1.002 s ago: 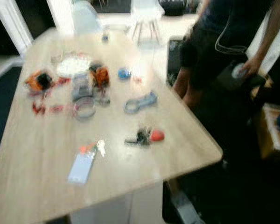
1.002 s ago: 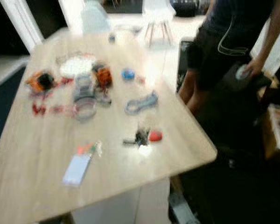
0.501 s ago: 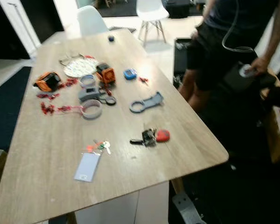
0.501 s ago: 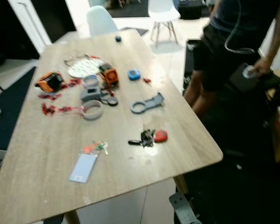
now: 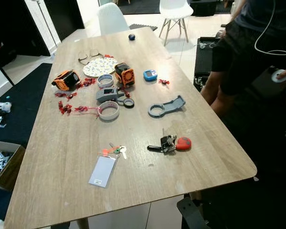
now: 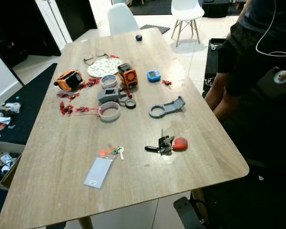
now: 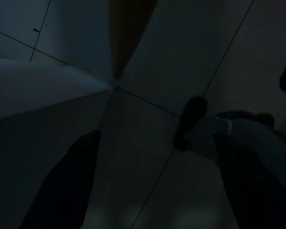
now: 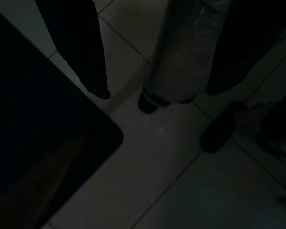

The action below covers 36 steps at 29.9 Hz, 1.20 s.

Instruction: Hang keys on a hook

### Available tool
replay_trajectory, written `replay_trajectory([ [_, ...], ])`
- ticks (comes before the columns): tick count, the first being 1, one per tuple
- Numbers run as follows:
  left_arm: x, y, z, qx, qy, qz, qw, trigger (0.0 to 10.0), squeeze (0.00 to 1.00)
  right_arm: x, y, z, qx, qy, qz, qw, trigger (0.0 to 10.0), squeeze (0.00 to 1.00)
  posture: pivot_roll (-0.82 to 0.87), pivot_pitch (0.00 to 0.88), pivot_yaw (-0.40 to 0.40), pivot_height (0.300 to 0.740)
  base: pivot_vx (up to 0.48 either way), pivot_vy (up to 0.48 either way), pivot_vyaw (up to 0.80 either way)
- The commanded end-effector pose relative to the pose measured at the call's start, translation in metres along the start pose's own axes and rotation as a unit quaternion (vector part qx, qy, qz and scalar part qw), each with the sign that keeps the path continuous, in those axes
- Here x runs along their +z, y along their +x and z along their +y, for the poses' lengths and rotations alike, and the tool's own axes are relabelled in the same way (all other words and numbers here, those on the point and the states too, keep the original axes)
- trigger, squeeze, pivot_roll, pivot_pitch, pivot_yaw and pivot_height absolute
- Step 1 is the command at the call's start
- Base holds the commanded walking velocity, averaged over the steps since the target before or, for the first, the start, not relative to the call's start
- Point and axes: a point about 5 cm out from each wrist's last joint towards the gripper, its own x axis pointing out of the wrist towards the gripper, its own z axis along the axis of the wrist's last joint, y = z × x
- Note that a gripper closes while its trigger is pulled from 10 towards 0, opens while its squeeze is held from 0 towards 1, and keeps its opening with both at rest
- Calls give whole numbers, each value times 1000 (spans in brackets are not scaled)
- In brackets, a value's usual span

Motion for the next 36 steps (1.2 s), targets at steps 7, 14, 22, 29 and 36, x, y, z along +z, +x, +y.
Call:
replay_trajectory([
  [7,-9,-1,0,0,8,16,1000,10000,0,-36,-4,21,3,29,70,997,10000,0,-109,82,112,740,0,0,98],
  [14,-9,-1,0,0,12,17,1000,10000,0,-41,-5,17,-73,130,65,987,10000,0,-109,82,112,740,0,0,0],
  [22,-8,-1,0,-2,15,17,1000,10000,0,-51,-9,15,-172,263,77,946,10000,0,-116,86,115,740,0,0,0],
  [29,-7,-1,0,-5,15,15,1000,10000,0,-68,-44,-104,-285,257,53,922,10000,0,-116,86,115,740,0,0,0],
  [36,-6,-1,-1,-8,11,9,1000,10000,0,-63,-44,-108,-235,199,45,950,10000,0,-120,89,111,740,0,0,113],
])
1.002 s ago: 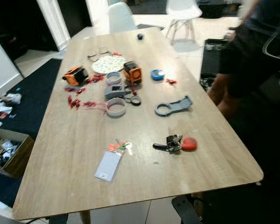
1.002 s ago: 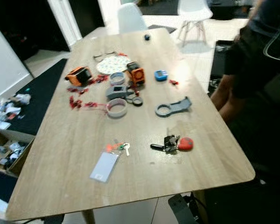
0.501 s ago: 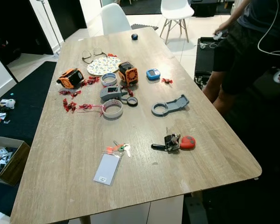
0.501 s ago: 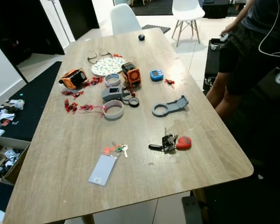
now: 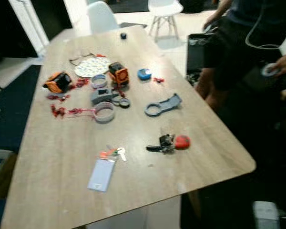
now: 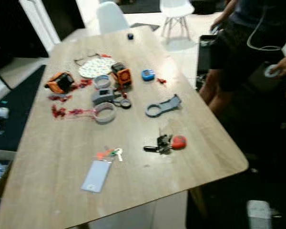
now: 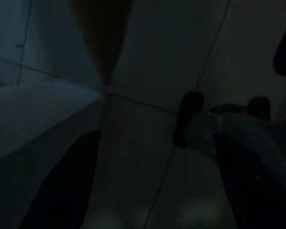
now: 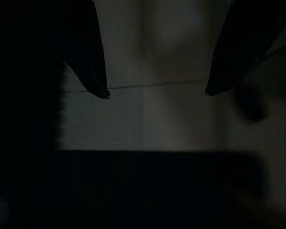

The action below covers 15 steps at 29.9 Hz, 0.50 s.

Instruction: Hang keys on a hook

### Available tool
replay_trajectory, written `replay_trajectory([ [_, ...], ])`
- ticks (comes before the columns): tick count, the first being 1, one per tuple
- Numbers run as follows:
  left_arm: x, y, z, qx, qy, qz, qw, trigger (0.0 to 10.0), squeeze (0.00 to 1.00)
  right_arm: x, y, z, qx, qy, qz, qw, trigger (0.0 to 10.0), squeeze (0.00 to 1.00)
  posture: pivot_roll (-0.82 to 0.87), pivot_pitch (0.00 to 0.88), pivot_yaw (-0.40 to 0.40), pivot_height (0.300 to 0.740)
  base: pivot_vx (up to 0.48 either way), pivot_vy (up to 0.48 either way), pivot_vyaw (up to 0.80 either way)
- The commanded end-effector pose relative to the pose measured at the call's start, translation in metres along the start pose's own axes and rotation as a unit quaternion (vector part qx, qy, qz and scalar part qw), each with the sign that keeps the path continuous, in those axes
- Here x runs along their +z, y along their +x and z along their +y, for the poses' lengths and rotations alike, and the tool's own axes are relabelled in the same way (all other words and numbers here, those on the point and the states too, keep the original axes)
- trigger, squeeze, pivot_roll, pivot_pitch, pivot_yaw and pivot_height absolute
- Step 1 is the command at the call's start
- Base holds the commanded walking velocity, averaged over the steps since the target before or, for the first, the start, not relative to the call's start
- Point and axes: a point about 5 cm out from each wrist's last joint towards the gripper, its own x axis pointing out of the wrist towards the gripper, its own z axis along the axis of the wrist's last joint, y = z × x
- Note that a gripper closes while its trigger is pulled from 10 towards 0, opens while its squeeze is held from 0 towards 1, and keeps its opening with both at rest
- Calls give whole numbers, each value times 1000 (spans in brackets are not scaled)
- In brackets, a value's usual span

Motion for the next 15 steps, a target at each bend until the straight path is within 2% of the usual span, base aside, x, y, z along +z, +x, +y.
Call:
replay_trajectory([
  [1,-6,-2,4,6,-4,4,1000,10000,0,-4,-1,10,36,-19,10,999,10000,0,-120,89,111,740,0,0,794],
  [2,-6,-2,4,6,-4,4,1000,10000,0,-4,-1,10,36,-19,10,999,10000,0,-120,89,111,740,0,0,794],
  [4,-6,-2,4,6,-1,6,1000,10000,0,-4,-2,26,58,-27,14,998,10000,0,-120,89,111,740,0,0,794],
  [5,-6,-2,4,6,-1,6,1000,10000,0,-4,-2,26,58,-27,14,998,10000,0,-120,89,111,740,0,0,794],
  [7,-5,-2,4,5,0,5,1000,10000,0,-6,-3,38,80,-36,16,996,10000,0,-120,89,111,740,0,0,794],
  [11,-5,-2,4,2,-3,4,1000,10000,0,-7,-4,45,94,-41,19,995,10000,0,-120,89,111,740,0,0,794],
  [15,-4,-2,4,-6,-9,2,1000,10000,0,-8,-5,51,114,-45,20,992,10000,0,-120,89,111,740,62,-389,130],
])
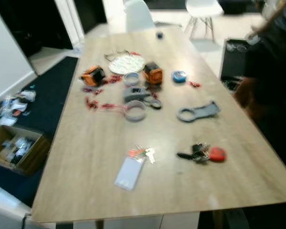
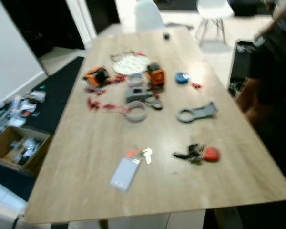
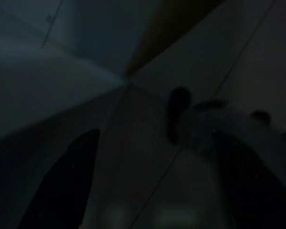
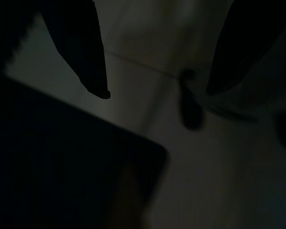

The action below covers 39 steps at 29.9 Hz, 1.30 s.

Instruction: Hang keys on a hook

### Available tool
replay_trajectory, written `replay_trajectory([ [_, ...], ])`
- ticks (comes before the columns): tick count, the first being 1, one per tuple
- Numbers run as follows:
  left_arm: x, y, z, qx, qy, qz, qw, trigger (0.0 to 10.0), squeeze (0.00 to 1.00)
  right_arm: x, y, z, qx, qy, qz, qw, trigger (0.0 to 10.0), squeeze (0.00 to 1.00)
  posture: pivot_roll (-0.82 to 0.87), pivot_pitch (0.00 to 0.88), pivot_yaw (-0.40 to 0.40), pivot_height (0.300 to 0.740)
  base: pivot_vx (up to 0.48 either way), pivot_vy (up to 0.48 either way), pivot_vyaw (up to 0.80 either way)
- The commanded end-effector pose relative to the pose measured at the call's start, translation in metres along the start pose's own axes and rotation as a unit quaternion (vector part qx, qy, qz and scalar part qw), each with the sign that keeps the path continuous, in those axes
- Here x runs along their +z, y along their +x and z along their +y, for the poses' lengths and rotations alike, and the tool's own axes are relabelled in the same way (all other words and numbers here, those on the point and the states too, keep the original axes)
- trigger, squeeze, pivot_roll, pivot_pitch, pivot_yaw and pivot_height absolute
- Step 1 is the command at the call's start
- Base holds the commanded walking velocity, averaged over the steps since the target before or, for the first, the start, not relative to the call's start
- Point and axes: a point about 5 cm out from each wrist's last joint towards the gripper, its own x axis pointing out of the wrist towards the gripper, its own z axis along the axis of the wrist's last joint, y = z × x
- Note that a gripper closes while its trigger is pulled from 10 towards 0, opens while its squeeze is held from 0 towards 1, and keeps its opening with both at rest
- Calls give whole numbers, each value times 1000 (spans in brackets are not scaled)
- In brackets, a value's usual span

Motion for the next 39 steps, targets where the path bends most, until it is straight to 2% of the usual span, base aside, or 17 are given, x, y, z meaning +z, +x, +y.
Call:
replay_trajectory([
  [1,-6,-3,5,8,-12,7,1000,10000,0,-15,-2,5,13,0,23,1000,10000,0,-120,89,111,740,247,-409,0],
  [5,-6,-3,8,24,-17,5,1000,10000,0,-15,-2,5,14,-5,25,1000,10000,0,-120,89,111,740,0,0,0],
  [19,-3,-2,5,4,-16,-1,1000,10000,0,-17,-2,5,17,-6,30,999,10000,0,-108,82,111,740,0,0,0],
  [34,-4,-2,4,-5,-14,3,1000,10000,0,-19,-2,7,16,0,33,999,10000,0,-109,86,115,740,0,-462,0],
  [39,-5,-2,4,0,-16,3,1000,10000,0,-19,-2,7,15,2,33,999,10000,0,-112,84,115,740,0,0,0],
])
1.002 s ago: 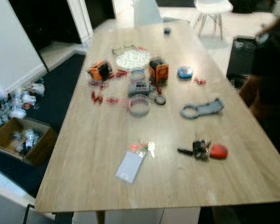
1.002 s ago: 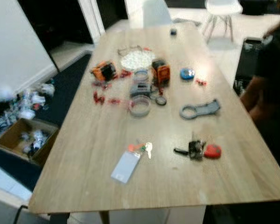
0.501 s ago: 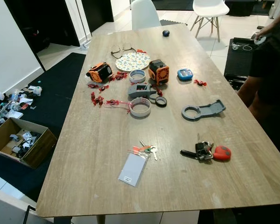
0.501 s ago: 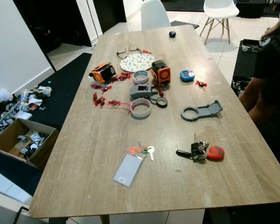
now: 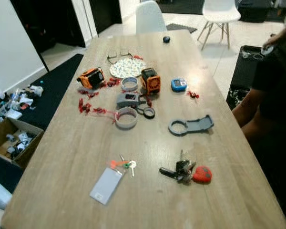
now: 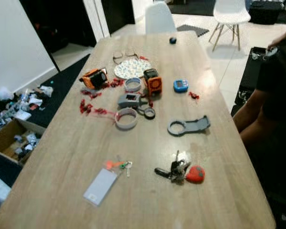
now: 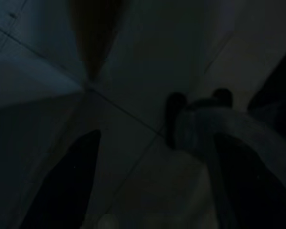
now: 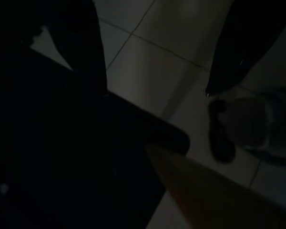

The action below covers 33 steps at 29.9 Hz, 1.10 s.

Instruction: Hang keys on a hook

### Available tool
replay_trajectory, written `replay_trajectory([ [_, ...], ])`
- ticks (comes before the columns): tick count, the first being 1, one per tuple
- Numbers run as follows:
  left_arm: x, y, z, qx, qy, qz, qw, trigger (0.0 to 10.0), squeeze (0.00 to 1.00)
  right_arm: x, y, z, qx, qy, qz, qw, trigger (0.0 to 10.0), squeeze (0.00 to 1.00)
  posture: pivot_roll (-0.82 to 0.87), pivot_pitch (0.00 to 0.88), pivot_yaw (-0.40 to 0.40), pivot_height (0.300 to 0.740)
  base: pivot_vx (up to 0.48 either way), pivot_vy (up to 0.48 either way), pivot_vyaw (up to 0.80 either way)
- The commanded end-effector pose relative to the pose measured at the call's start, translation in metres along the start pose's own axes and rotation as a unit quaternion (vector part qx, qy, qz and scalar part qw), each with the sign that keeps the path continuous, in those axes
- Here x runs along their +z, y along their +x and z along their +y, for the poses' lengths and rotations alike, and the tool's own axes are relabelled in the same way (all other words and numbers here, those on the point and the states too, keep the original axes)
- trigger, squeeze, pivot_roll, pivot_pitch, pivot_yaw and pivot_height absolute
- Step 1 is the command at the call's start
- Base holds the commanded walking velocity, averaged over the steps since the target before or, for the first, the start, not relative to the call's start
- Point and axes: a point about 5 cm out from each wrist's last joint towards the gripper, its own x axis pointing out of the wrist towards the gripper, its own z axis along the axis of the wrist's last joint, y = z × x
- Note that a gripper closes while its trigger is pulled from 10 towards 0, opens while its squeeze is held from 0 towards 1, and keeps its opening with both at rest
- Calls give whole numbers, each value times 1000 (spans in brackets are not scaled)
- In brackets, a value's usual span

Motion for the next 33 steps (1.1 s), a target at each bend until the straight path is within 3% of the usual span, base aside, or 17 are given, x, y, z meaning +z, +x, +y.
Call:
replay_trajectory([
  [1,-4,-2,5,10,-3,6,1000,10000,0,-8,-1,3,4,5,12,1000,10000,0,-112,84,115,740,0,0,0],
  [10,-4,-1,3,7,4,7,1000,10000,0,-6,-1,-2,-8,19,8,1000,10000,0,-112,84,115,740,0,0,0],
  [11,-4,-1,2,3,8,7,1000,10000,0,-6,-2,-14,-41,50,10,998,10000,0,-112,84,115,740,0,0,0],
  [12,-4,-1,2,3,8,7,1000,10000,0,-6,-2,-14,-41,50,10,998,10000,0,-112,84,115,740,0,0,0],
  [13,-4,-1,2,1,10,8,1000,10000,0,-11,-4,-31,-85,92,21,992,10000,0,-112,84,115,740,0,0,0],
  [16,-4,-1,1,-1,12,8,1000,10000,0,-16,-7,-41,-110,120,29,986,10000,0,-114,89,118,740,0,0,0],
  [19,-5,-1,1,-2,15,10,1000,10000,0,-30,-14,-64,-159,149,50,975,10000,0,-115,91,117,740,0,0,0],
  [23,-6,-1,0,-4,17,11,1000,10000,0,-46,-26,-93,-211,153,69,963,10000,0,-120,97,114,740,0,0,0],
  [24,-6,-1,0,-4,17,11,1000,10000,0,-46,-26,-93,-211,153,69,963,10000,0,-120,97,114,740,0,0,0],
  [25,-6,-1,0,-5,18,12,1000,10000,0,-46,-32,-112,-246,145,66,956,10000,0,-120,97,114,740,0,0,0],
  [26,-6,-1,0,-5,18,12,1000,10000,0,-46,-32,-112,-246,145,66,956,10000,0,-120,97,114,740,0,0,0],
  [29,-7,-1,-1,-9,20,13,1000,10000,0,-39,-43,-140,-299,142,51,942,10000,0,-123,102,113,740,0,0,0],
  [31,-7,-1,-1,-9,20,13,1000,10000,0,-39,-43,-140,-299,142,51,942,10000,0,-123,102,113,740,0,0,0],
  [32,-8,-1,-1,-10,22,15,1000,10000,0,-25,-53,-165,-344,137,28,929,10000,0,-125,99,111,740,0,0,0],
  [33,-8,-1,-1,-10,22,15,1000,10000,0,-25,-53,-165,-344,137,28,929,10000,0,-125,99,111,740,0,0,0],
])
